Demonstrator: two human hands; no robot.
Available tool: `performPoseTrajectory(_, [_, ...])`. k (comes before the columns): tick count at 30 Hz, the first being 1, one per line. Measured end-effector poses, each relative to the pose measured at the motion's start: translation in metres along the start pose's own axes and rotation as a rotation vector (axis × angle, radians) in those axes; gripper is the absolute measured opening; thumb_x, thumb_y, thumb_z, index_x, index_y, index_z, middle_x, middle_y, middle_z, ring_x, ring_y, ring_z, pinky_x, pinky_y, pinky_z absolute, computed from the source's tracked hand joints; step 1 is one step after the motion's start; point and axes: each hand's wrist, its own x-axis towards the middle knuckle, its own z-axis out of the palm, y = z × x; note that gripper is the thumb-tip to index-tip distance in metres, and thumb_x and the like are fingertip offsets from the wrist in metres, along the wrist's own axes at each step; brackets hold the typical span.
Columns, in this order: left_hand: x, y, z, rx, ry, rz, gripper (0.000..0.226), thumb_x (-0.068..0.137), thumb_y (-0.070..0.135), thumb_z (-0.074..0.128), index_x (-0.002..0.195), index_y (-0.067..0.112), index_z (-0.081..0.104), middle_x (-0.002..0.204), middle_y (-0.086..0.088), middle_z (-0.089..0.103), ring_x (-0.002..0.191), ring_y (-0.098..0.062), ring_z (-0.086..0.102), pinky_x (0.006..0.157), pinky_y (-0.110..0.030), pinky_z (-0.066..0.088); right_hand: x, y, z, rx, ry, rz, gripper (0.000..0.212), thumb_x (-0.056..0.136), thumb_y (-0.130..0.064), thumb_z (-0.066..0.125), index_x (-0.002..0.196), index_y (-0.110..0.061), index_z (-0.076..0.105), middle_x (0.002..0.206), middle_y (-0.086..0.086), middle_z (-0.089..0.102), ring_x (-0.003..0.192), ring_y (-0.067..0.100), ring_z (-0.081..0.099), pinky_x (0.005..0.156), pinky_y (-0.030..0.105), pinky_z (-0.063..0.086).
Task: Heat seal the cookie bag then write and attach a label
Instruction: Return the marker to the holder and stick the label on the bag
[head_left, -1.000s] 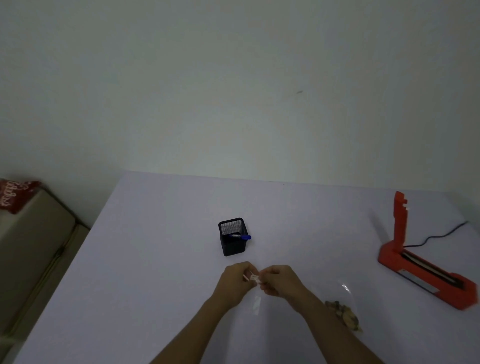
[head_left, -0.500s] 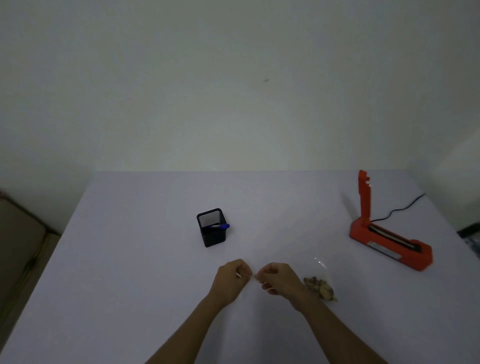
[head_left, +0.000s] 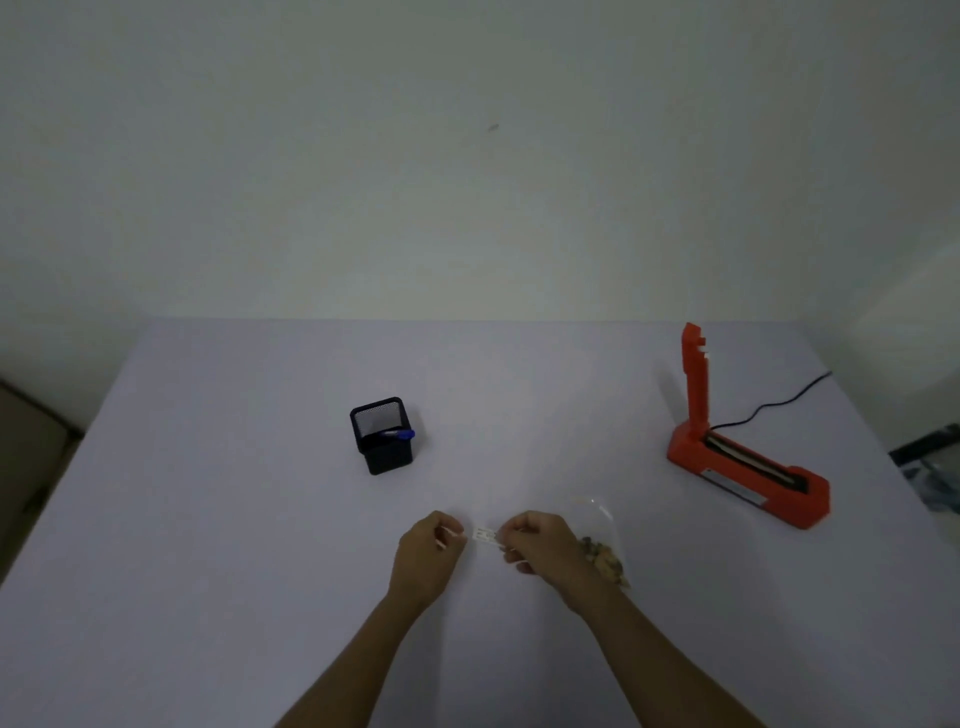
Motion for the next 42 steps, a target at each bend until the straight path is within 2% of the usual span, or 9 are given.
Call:
performPoseTrajectory(4, [-0.004, 0.023, 0.011, -0.093, -0.042, 0.077, 0.015, 0.091, 0.01, 0.053, 0.088, 0.019, 0.064, 0.072, 0.001, 0.062, 0.057, -0.004, 0.049, 0.056, -0.014, 0.04, 0.003, 0.004, -0.013, -0.003, -0.003, -0.031, 0.007, 0.084, -0.011, 0.065, 0.082, -0.012, 0.071, 0.073, 0.004, 0.07, 0.064, 0.012, 0.065, 0.062, 0.025, 0.053])
performPoseTrajectory(8, [0.0, 0.043, 0.033, -0.12, -0.105, 0.078, 0.007, 0.09, 0.024, 0.059, 0.094, 0.024, 0.065, 0.086, 0.0, 0.067, 0.077, -0.016, 0.061, 0.07, -0.025, 0.05, 0.003, 0.014, -0.038, 0.008, 0.011, -0.021, 0.007, 0.084, -0.013, 0.066, 0.079, -0.015, 0.071, 0.071, 0.0, 0.069, 0.064, 0.01, 0.065, 0.057, 0.02, 0.051])
performPoseTrajectory(12, [0.007, 0.058, 0.061, -0.042, -0.134, 0.093, 0.005, 0.087, 0.023, 0.063, 0.089, 0.022, 0.068, 0.09, -0.002, 0.064, 0.081, -0.012, 0.058, 0.071, -0.018, 0.045, 0.007, 0.025, -0.071, 0.007, -0.007, 0.02, 0.009, 0.083, -0.012, 0.066, 0.076, -0.016, 0.071, 0.07, 0.001, 0.07, 0.061, 0.011, 0.065, 0.054, 0.022, 0.049])
performPoseTrajectory(15, [0.014, 0.069, 0.08, -0.055, -0.177, 0.067, 0.007, 0.086, 0.02, 0.065, 0.081, 0.025, 0.065, 0.09, -0.001, 0.064, 0.082, -0.012, 0.058, 0.074, -0.021, 0.047, 0.012, 0.034, -0.095, -0.016, -0.016, 0.037, 0.01, 0.083, -0.011, 0.065, 0.076, -0.015, 0.07, 0.068, 0.005, 0.069, 0.058, 0.014, 0.063, 0.052, 0.023, 0.047])
performPoseTrajectory(20, [0.029, 0.082, 0.111, -0.051, -0.257, 0.007, 0.006, 0.087, 0.019, 0.064, 0.082, 0.019, 0.066, 0.08, 0.007, 0.065, 0.074, -0.003, 0.057, 0.064, -0.007, 0.043, 0.028, 0.048, -0.126, -0.02, 0.017, 0.04, 0.006, 0.081, -0.012, 0.066, 0.078, -0.014, 0.071, 0.07, 0.005, 0.07, 0.063, 0.016, 0.064, 0.06, 0.029, 0.051])
performPoseTrajectory(27, [0.055, 0.084, 0.14, -0.056, -0.182, -0.153, 0.005, 0.081, 0.018, 0.071, 0.08, 0.018, 0.066, 0.073, 0.006, 0.065, 0.069, -0.008, 0.059, 0.063, -0.011, 0.043, 0.068, 0.064, -0.137, -0.052, 0.07, 0.039, 0.003, 0.073, -0.017, 0.073, 0.073, -0.019, 0.074, 0.069, 0.001, 0.072, 0.063, 0.015, 0.066, 0.069, 0.036, 0.056])
performPoseTrajectory(36, [0.074, 0.074, 0.151, 0.061, -0.156, -0.244, 0.018, 0.077, 0.024, 0.074, 0.064, 0.029, 0.062, 0.069, 0.01, 0.065, 0.073, -0.011, 0.061, 0.072, -0.024, 0.047, 0.1, 0.066, -0.131, -0.226, 0.091, 0.047, 0.007, 0.072, -0.016, 0.075, 0.077, -0.017, 0.071, 0.076, -0.003, 0.07, 0.076, 0.013, 0.065, 0.069, 0.021, 0.048])
performPoseTrajectory(39, [0.077, 0.071, 0.154, 0.094, -0.182, -0.251, 0.019, 0.077, 0.025, 0.073, 0.063, 0.031, 0.062, 0.066, 0.013, 0.063, 0.07, -0.007, 0.059, 0.067, -0.019, 0.043, 0.105, 0.069, -0.131, -0.278, 0.087, 0.046, 0.005, 0.072, -0.017, 0.072, 0.076, -0.018, 0.069, 0.076, -0.004, 0.069, 0.077, 0.012, 0.063, 0.068, 0.021, 0.046])
performPoseTrajectory(42, [0.079, 0.067, 0.156, 0.14, -0.21, -0.235, 0.019, 0.077, 0.024, 0.072, 0.062, 0.03, 0.063, 0.061, 0.014, 0.059, 0.064, 0.0, 0.054, 0.06, -0.012, 0.038, 0.106, 0.072, -0.13, -0.307, 0.074, 0.037, 0.005, 0.073, -0.016, 0.07, 0.073, -0.02, 0.067, 0.072, -0.008, 0.066, 0.072, 0.008, 0.06, 0.059, 0.012, 0.04])
